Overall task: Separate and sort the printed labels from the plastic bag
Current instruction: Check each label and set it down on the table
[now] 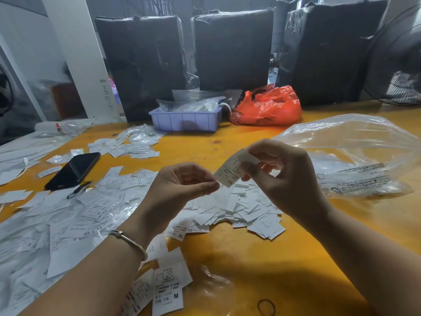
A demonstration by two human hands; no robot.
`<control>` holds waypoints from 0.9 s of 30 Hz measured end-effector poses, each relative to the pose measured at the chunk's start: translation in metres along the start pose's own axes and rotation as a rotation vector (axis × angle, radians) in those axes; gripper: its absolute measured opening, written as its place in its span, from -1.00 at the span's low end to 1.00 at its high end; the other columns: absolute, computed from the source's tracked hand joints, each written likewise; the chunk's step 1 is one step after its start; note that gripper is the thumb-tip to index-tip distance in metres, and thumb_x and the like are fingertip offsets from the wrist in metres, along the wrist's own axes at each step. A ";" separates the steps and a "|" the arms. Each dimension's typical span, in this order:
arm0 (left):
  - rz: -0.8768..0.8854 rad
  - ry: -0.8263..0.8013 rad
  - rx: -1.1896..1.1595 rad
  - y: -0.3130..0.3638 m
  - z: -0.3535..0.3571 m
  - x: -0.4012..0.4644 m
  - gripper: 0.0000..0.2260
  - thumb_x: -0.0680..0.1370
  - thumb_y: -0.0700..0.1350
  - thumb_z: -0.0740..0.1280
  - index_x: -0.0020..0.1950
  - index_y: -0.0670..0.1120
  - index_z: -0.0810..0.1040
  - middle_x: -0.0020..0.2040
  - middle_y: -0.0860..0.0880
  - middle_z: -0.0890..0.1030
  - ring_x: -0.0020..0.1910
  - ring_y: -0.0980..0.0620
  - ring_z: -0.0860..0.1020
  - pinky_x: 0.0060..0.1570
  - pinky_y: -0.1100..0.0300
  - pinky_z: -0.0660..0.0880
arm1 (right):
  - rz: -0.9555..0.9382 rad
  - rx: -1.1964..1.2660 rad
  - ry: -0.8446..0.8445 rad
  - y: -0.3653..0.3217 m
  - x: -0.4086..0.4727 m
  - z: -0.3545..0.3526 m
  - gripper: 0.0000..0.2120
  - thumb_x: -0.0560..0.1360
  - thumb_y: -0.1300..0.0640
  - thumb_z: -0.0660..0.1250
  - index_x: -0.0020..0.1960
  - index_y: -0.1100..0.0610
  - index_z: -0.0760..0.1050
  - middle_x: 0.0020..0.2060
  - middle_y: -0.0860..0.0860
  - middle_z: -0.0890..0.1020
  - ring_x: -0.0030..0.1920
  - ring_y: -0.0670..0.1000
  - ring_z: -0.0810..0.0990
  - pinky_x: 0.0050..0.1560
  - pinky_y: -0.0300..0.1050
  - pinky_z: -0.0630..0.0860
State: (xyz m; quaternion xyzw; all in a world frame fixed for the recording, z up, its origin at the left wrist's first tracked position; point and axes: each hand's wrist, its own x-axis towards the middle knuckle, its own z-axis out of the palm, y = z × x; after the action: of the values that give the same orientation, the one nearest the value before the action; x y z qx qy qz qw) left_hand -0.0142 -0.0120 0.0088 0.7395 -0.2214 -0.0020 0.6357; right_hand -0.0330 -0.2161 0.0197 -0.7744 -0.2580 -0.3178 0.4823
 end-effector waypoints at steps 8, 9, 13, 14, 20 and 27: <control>-0.008 -0.054 0.074 -0.004 0.003 0.000 -0.83 0.32 -0.11 0.52 -0.17 -0.16 0.66 -0.18 -0.14 0.69 -0.17 0.02 0.64 -0.12 0.24 0.58 | 0.014 -0.096 -0.143 0.005 -0.001 0.003 -0.89 0.40 0.37 0.41 -0.16 0.18 0.62 -0.26 -0.01 0.69 -0.28 -0.07 0.64 -0.35 0.00 0.54; -0.012 -0.053 0.080 -0.004 0.003 0.000 -0.83 0.33 -0.10 0.52 -0.18 -0.16 0.66 -0.19 -0.12 0.69 -0.17 0.03 0.64 -0.13 0.25 0.58 | 0.022 -0.097 -0.113 0.006 0.000 0.002 -0.90 0.41 0.35 0.41 -0.17 0.18 0.61 -0.26 0.00 0.69 -0.28 -0.07 0.64 -0.35 0.01 0.55; -0.028 -0.049 0.071 -0.004 0.002 0.000 -0.86 0.35 -0.11 0.51 -0.19 -0.15 0.65 -0.22 -0.09 0.69 -0.22 0.06 0.64 -0.20 0.32 0.55 | 0.058 -0.070 -0.139 0.008 0.002 -0.001 -0.90 0.42 0.36 0.41 -0.18 0.19 0.60 -0.28 -0.02 0.68 -0.29 -0.16 0.64 -0.37 -0.16 0.54; -0.032 -0.054 0.061 -0.004 0.003 0.000 -0.88 0.35 -0.11 0.51 -0.20 -0.13 0.66 -0.23 -0.09 0.69 -0.23 0.06 0.64 -0.21 0.32 0.55 | 0.056 -0.074 -0.175 0.008 0.001 0.001 -0.89 0.41 0.37 0.41 -0.18 0.19 0.60 -0.28 -0.02 0.68 -0.30 -0.15 0.64 -0.36 -0.27 0.50; -0.066 -0.026 0.048 -0.005 0.005 0.001 -0.82 0.30 -0.08 0.50 -0.20 -0.15 0.66 -0.24 -0.09 0.70 -0.22 0.05 0.66 -0.18 0.29 0.58 | 0.104 -0.087 -0.316 0.012 -0.003 0.007 -0.86 0.41 0.25 0.47 -0.03 0.17 0.62 -0.22 0.05 0.69 -0.19 -0.06 0.66 -0.31 -0.09 0.57; -0.096 0.028 0.020 -0.006 0.004 0.003 -0.81 0.29 -0.07 0.50 -0.18 -0.15 0.63 -0.19 -0.09 0.72 -0.22 0.04 0.65 -0.20 0.25 0.56 | 0.128 -0.020 -0.076 0.009 0.001 0.003 -0.81 0.38 0.27 0.48 -0.04 0.09 0.64 -0.27 -0.06 0.68 -0.24 -0.04 0.63 -0.26 0.00 0.57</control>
State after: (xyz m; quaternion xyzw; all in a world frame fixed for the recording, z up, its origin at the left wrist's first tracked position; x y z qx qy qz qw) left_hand -0.0113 -0.0164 0.0035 0.7556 -0.1768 -0.0201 0.6305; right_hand -0.0257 -0.2168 0.0140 -0.8058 -0.2229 -0.2591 0.4836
